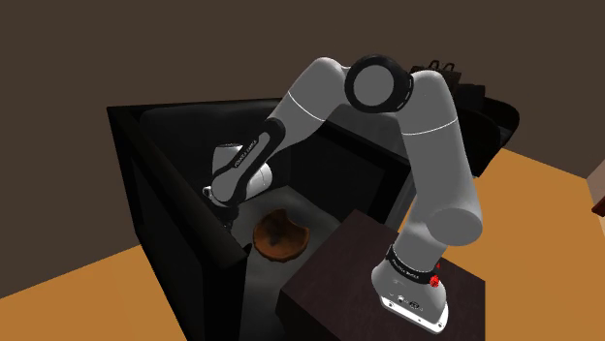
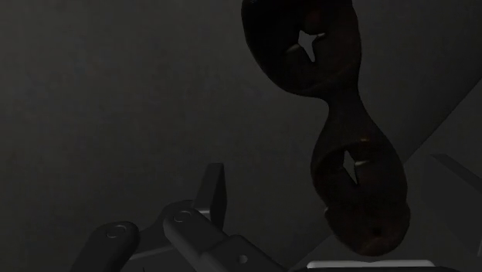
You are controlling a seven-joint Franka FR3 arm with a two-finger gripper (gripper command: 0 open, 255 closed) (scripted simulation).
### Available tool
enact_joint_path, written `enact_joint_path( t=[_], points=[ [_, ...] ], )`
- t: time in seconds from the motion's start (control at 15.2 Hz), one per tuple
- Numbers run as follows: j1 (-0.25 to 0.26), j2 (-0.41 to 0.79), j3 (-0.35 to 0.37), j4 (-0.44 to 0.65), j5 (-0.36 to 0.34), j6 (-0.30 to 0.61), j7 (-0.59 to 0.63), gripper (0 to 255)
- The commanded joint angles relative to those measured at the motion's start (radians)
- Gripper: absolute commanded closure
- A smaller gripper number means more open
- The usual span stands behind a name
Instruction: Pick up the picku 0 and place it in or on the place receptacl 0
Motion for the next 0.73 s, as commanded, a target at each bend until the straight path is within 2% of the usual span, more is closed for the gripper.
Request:
enact_joint_path(
  t=[0.0, 0.53, 0.59, 0.66],
  points=[
    [0.004, 0.033, 0.002, 0.005, 0.002, 0.028, -0.002, 0],
    [0.004, 0.033, 0.002, 0.005, 0.002, 0.028, -0.002, 0],
    [0.004, 0.033, 0.002, 0.005, 0.002, 0.028, -0.002, 255],
    [0.004, 0.033, 0.002, 0.005, 0.002, 0.028, -0.002, 255]
  ],
)
